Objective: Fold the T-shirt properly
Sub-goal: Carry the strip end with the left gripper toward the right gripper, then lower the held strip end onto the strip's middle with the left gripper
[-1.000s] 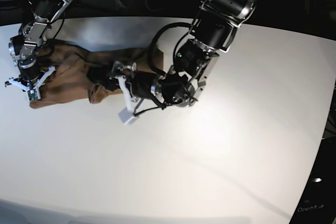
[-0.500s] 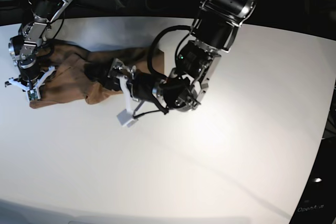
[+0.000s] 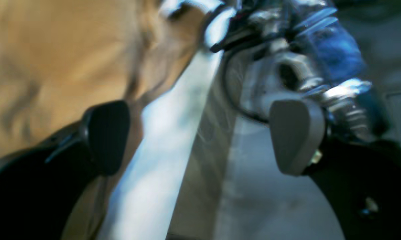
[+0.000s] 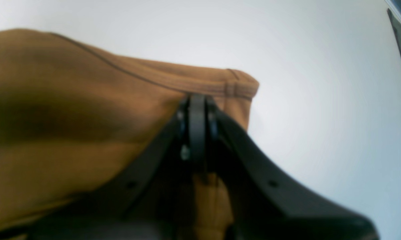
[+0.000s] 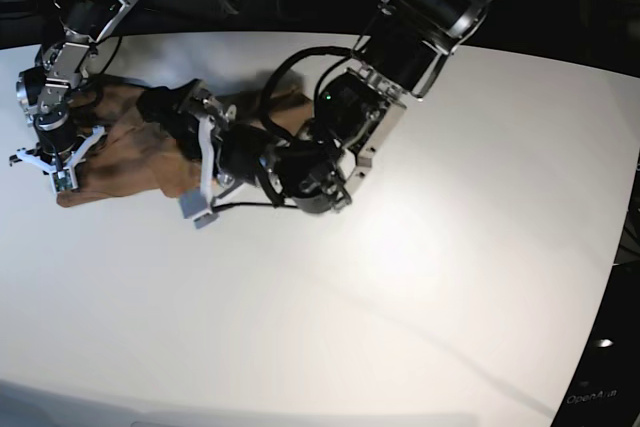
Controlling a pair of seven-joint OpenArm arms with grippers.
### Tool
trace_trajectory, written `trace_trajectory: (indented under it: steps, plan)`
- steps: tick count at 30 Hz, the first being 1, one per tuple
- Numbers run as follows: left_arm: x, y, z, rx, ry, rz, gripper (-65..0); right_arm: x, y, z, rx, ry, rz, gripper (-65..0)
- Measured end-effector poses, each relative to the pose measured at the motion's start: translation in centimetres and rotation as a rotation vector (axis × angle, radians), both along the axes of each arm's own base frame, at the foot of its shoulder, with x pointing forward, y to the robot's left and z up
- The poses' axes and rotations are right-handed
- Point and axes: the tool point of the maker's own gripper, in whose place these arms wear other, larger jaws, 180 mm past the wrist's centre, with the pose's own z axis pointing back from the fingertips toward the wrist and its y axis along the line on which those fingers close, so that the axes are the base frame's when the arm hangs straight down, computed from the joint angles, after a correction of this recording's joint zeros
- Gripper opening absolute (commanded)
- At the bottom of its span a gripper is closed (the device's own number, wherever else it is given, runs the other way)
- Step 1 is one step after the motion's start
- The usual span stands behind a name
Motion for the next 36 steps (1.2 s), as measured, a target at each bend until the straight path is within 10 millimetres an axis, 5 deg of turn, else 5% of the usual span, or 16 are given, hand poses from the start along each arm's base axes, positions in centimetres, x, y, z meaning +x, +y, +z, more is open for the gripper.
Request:
trace_trajectory:
  steps: [4,10,12,24,36]
  plan:
    - [4.1,4.0,4.2,-0.149,-0.021,0.144,0.0,0.1,0.1,0.1,0.007,-0.005,0.006,-64.6]
    - [10.4,13.8,4.8,-0.178,0.076,0.443,0.0,0.0,0.0,-0.1,0.0,0.007,0.004,-64.6]
    - [10.7,15.5,3.8,-0.137,0.106,0.487,0.0,0.0,0.0,-0.1,0.001,0.007,0.004,-64.6]
    - [5.4,13.2,-3.3,0.059,0.294,0.328,0.0,0.4,0.1,0.1,0.002,0.008,0.004,-64.6]
    - [3.2,11.6,-4.1,0.06,0.333,0.278,0.0,0.4,0.1,0.1,0.003,0.008,0.004,-64.6]
